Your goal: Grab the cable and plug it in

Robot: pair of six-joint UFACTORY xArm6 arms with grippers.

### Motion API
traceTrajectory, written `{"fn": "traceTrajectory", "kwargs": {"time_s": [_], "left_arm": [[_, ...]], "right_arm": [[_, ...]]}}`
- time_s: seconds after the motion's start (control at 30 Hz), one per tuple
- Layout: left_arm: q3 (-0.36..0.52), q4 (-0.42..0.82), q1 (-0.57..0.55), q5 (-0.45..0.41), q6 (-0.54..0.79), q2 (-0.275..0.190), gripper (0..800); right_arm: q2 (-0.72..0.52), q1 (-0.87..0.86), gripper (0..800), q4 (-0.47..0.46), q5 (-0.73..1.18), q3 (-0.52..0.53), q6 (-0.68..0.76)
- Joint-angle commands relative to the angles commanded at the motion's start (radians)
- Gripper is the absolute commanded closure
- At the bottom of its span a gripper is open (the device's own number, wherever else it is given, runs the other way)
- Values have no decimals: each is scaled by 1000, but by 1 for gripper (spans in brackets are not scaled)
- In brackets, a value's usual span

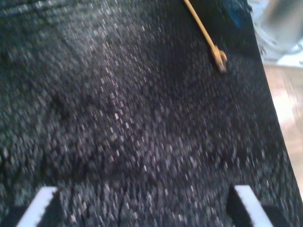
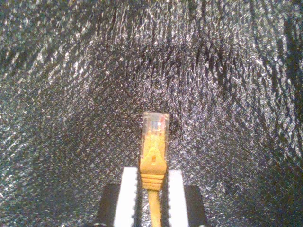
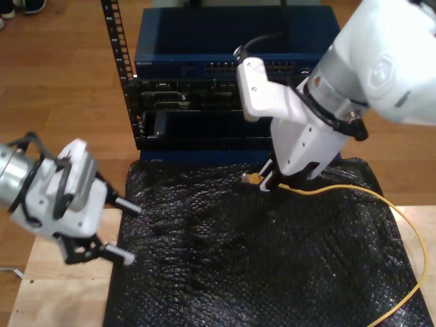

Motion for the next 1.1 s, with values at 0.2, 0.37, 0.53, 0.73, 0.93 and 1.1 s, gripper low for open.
{"fn": "traceTrajectory", "kwargs": {"time_s": [0.2, 0.37, 0.53, 0.73, 0.93, 1.1], "left_arm": [[-15, -87, -58, -29, -31, 15, 0], [-17, -153, -104, -51, -32, 25, 0], [-18, -216, -140, -81, -31, 26, 0], [-52, -253, -176, -86, -54, 28, 0], [-69, -292, -195, -86, -71, 32, 0], [-69, -293, -221, -77, -87, 34, 0]], "right_arm": [[-23, -18, 796, 40, 6, 0, 2], [-32, -20, 796, 52, 26, 0, 3], [-34, -20, 796, 97, 40, -2, 3], [-35, -20, 796, 104, 43, -2, 6], [-37, -20, 796, 103, 43, -2, 43], [-41, -20, 794, 104, 43, 2, 46]]}}
